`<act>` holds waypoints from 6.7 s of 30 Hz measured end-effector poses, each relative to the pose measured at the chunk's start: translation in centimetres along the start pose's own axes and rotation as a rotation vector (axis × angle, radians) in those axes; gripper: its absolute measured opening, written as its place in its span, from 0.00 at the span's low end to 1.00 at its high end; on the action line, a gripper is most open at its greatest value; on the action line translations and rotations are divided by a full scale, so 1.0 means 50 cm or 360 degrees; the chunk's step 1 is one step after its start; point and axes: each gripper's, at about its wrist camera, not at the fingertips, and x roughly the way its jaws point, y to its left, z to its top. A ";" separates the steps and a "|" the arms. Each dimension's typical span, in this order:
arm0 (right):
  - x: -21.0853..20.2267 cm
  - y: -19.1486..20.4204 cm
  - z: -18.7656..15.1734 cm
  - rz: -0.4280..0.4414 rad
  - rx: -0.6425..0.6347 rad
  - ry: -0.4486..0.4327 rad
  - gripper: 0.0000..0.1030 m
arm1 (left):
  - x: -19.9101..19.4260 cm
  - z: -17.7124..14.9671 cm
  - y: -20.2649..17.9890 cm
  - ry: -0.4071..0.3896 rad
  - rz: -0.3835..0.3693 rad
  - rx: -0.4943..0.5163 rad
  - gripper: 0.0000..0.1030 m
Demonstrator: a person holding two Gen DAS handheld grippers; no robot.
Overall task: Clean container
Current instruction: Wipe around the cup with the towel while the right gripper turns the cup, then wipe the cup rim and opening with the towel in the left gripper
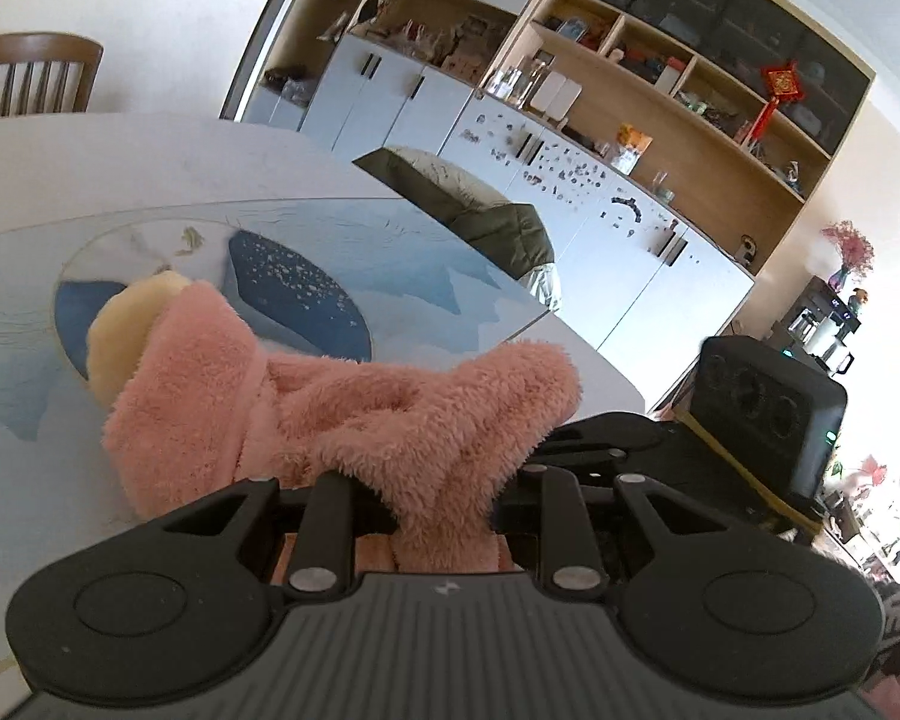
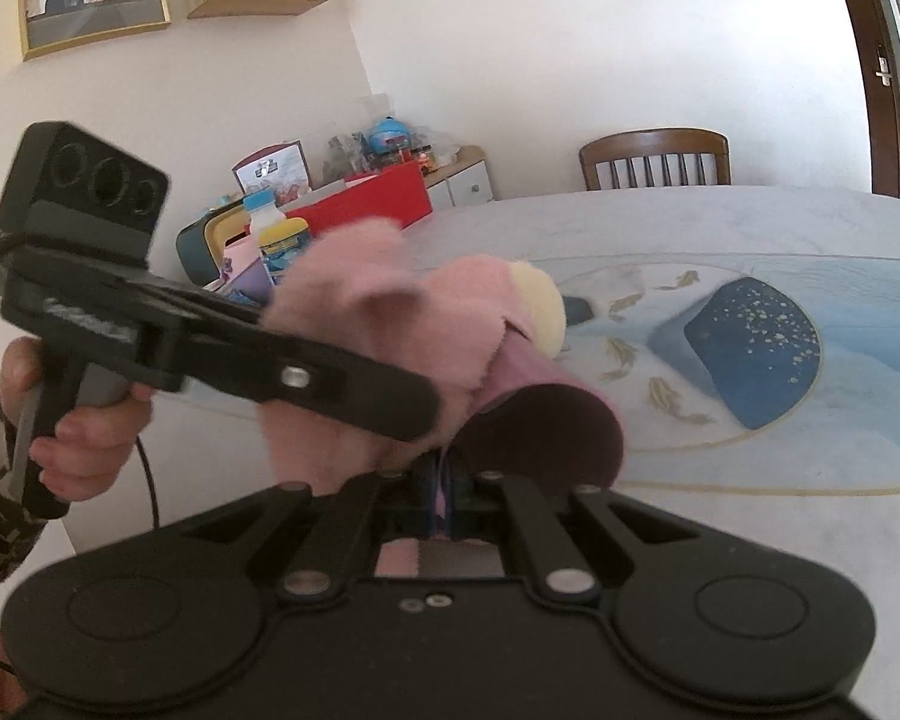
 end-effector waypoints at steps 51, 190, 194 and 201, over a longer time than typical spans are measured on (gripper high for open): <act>-0.011 -0.009 0.004 -0.0093 0.0037 0.0009 0.03 | -0.032 -0.149 -0.041 0.0203 0.0694 0.0970 0.82; -0.017 -0.016 0.016 -0.0254 0.0013 0.0024 0.03 | -0.026 0.014 -0.105 -0.0055 0.0311 0.0534 0.12; -0.017 -0.012 0.015 -0.0253 0.0004 0.0020 0.03 | 0.035 0.024 -0.133 0.0037 0.0268 0.0627 0.12; -0.019 -0.014 0.012 -0.0254 0.0000 0.0011 0.03 | 0.060 0.046 -0.085 0.0038 0.0275 0.0481 0.12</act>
